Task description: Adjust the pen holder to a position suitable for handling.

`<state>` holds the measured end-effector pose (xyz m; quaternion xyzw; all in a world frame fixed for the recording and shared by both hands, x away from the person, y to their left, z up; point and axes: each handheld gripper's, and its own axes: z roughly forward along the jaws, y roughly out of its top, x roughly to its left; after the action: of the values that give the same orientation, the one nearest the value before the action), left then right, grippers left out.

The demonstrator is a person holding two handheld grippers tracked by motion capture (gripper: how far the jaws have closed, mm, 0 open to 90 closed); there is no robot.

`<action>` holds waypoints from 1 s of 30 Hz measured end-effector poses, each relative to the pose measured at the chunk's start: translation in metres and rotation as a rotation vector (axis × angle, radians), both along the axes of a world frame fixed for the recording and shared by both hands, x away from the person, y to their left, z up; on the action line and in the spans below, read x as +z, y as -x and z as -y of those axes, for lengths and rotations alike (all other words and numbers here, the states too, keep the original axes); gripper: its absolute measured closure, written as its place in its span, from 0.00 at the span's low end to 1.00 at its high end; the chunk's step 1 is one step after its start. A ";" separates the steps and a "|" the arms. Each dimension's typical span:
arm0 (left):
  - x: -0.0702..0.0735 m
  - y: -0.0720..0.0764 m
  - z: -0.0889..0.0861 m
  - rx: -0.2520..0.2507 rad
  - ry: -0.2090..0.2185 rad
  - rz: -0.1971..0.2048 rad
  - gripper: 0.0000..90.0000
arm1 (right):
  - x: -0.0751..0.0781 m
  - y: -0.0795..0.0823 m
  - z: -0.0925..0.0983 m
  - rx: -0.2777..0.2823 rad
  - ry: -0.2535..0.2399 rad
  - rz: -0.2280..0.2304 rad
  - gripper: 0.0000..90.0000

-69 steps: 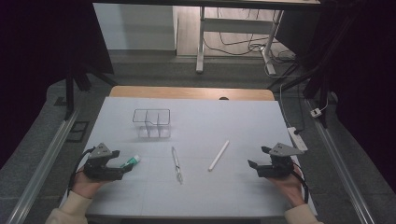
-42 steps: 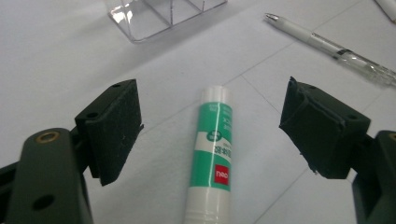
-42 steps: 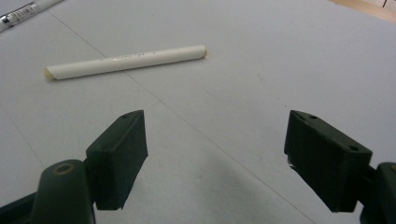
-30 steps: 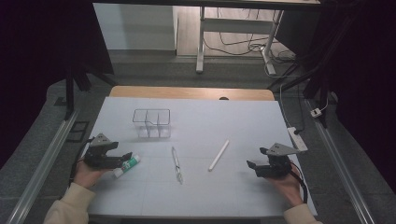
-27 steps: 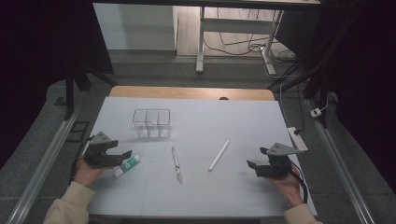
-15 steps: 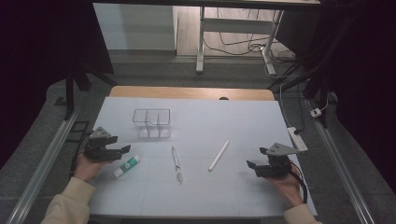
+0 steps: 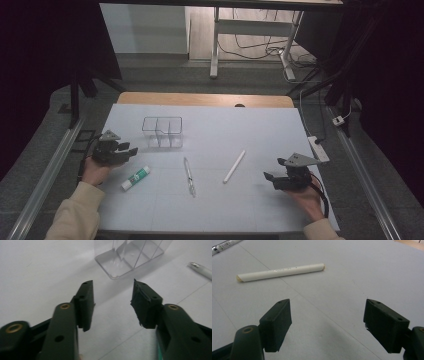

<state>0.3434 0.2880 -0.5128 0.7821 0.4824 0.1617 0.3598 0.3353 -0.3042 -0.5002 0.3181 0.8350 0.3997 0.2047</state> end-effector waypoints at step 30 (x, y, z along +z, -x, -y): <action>-0.001 -0.047 0.012 0.011 0.034 -0.002 0.99 | -0.002 0.000 -0.002 0.001 0.033 -0.009 0.25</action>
<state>0.3907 0.2760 -0.5139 0.7733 0.4898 0.1550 0.3716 0.3354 -0.3023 -0.5018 0.3158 0.8426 0.3846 0.2061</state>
